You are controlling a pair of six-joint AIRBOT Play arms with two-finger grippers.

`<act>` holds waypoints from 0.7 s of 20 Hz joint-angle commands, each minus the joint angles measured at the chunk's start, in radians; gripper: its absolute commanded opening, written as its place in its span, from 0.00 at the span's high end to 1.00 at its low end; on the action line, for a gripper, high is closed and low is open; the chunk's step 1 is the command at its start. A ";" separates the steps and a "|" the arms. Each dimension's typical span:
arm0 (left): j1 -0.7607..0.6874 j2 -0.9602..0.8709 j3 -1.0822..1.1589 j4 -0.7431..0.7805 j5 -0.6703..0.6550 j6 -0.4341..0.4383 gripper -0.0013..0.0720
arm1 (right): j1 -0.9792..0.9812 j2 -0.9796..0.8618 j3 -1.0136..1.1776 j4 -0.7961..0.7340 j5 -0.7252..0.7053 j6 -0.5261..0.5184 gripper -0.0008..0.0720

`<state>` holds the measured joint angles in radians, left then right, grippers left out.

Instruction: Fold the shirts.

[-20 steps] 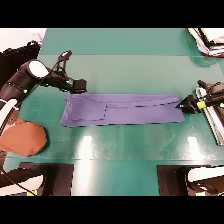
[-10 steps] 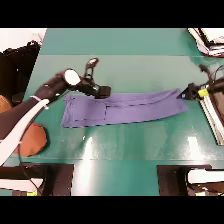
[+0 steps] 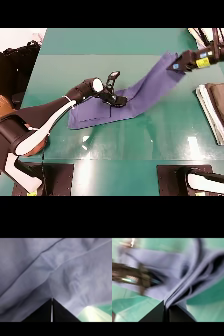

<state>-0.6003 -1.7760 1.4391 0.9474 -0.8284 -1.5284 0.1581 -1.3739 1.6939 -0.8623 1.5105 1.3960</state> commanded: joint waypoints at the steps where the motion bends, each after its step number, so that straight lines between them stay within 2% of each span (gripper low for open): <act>1: -0.011 -0.021 0.009 -0.031 0.036 0.002 0.95 | 0.121 0.010 0.063 0.105 -0.052 0.028 0.97; 5: 0.011 0.009 0.009 -0.011 -0.003 0.002 0.95 | 0.216 0.009 0.063 0.111 -0.109 0.000 0.97; 7: 0.058 0.072 0.009 0.069 -0.051 -0.002 0.95 | 0.260 0.006 0.063 0.111 -0.138 -0.010 0.97; 11: 0.230 0.259 0.009 0.242 -0.202 0.003 0.95 | 0.395 -0.058 0.063 0.112 -0.189 -0.043 0.97; 14: 0.377 0.410 0.009 0.330 -0.280 0.007 0.95 | 0.549 -0.149 0.063 0.112 -0.335 -0.088 0.97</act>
<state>-0.3393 -1.4864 1.4475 1.1709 -1.0149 -1.5272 0.5854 -1.4578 1.7557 -0.7536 1.2964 1.3495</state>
